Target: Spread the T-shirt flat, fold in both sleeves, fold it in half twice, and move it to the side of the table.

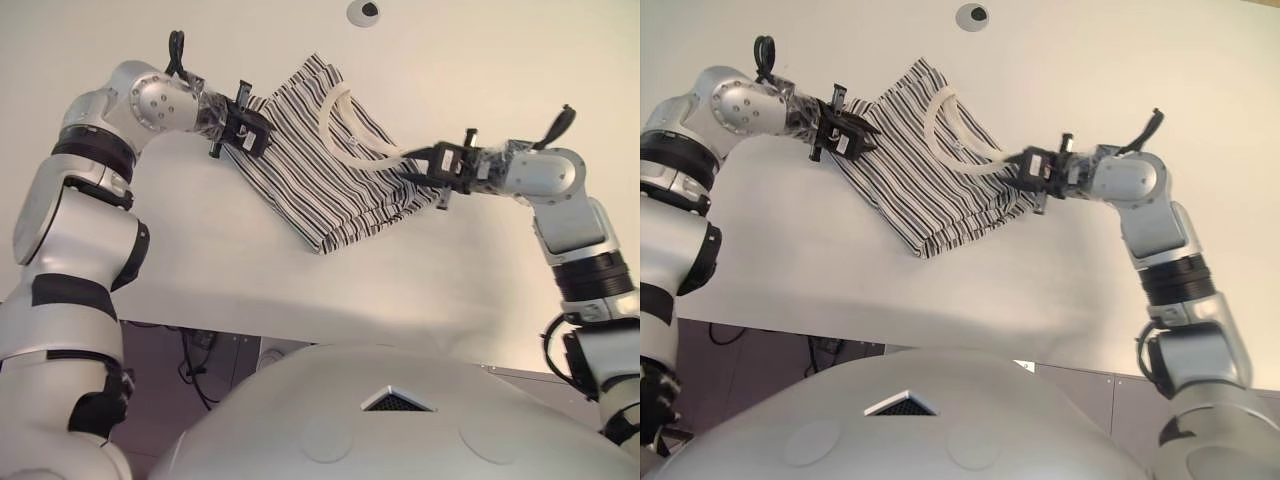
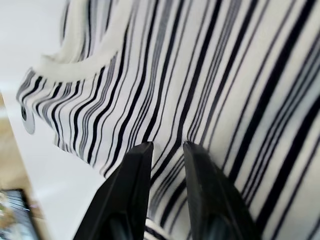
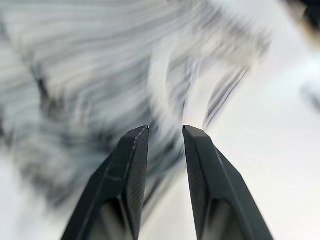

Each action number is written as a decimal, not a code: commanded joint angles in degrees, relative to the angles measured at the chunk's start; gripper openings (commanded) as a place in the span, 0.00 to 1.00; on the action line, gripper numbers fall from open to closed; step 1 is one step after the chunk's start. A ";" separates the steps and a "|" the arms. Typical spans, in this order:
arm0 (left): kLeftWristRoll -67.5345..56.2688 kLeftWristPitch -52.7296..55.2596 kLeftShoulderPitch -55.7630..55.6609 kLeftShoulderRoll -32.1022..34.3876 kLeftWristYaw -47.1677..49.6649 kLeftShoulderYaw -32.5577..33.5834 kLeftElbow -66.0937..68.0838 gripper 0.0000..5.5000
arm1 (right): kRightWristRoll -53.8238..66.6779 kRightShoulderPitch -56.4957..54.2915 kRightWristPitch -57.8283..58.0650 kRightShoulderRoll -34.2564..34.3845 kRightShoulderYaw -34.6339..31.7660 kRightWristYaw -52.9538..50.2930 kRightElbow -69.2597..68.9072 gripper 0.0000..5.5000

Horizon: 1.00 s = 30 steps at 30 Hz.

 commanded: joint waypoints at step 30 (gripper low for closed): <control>-41.06 2.98 42.20 11.12 -17.98 25.30 -28.16 0.44 | 3.18 24.33 -17.44 0.04 -10.35 -4.41 -8.16 0.47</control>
